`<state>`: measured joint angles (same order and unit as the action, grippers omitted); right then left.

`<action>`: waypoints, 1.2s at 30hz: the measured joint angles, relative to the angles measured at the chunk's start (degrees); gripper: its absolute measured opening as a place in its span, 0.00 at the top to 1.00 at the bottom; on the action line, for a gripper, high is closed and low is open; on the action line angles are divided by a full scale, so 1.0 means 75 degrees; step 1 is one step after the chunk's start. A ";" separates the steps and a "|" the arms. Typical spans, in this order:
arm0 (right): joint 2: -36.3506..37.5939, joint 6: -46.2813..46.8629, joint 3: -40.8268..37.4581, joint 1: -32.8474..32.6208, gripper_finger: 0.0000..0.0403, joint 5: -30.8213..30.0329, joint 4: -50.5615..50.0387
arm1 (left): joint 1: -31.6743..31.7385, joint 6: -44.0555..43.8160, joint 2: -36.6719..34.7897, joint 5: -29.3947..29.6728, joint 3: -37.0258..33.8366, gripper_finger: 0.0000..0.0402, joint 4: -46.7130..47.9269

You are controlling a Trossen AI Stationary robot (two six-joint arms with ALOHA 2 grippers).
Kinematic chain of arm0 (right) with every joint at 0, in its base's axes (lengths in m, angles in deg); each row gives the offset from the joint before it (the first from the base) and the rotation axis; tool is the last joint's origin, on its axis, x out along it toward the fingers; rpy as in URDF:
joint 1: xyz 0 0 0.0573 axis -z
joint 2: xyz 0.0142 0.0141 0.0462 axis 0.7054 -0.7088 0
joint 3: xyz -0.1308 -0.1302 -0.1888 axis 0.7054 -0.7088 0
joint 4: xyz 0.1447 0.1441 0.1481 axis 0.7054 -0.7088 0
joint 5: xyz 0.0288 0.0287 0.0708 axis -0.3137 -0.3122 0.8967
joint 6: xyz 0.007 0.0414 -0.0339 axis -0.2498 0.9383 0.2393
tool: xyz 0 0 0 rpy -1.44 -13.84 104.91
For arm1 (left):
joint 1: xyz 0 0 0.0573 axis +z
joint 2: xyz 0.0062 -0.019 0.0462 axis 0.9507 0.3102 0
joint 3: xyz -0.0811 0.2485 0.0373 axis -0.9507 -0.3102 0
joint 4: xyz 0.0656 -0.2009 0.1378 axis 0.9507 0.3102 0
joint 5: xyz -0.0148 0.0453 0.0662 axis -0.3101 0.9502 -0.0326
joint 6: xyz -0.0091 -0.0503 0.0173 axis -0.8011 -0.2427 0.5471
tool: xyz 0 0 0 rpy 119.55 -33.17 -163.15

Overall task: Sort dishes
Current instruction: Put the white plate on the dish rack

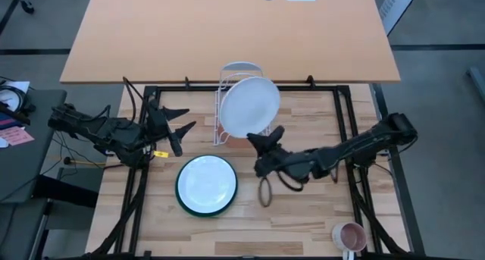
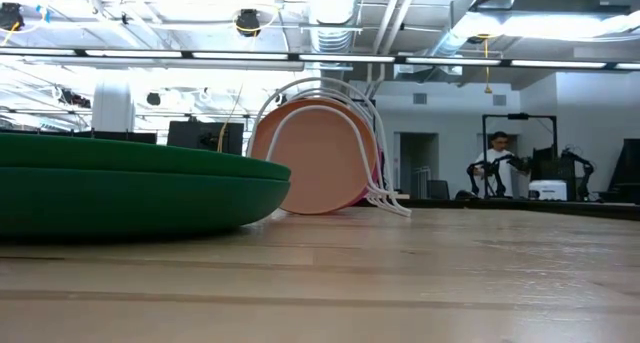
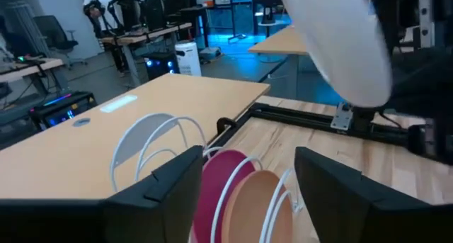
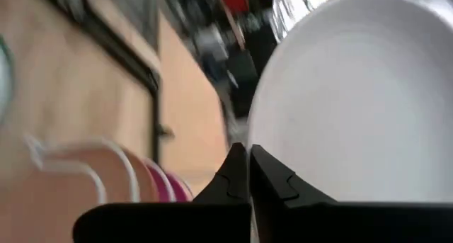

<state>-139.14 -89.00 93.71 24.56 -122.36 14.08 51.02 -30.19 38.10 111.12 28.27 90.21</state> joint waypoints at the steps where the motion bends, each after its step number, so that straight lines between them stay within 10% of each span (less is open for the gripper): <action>1: -0.0246 -0.0267 0.0190 0.0020 1.00 -0.0203 -0.0035 | 0.0000 0.0005 0.0007 0.0000 0.0003 0.43 0.0008; 27: -0.2593 -0.0423 0.2344 0.0916 1.00 -0.0292 -0.1058 | -0.0006 0.1139 0.0038 0.1409 0.0003 0.40 -0.0108; 36: -0.2593 -0.0406 0.2344 0.1001 1.00 -0.0460 -0.1363 | -0.0008 0.4170 0.0041 0.1275 0.0151 0.40 -0.4152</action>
<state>-158.58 -92.04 111.29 32.07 -125.81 3.85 50.96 1.09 38.41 120.68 29.40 59.07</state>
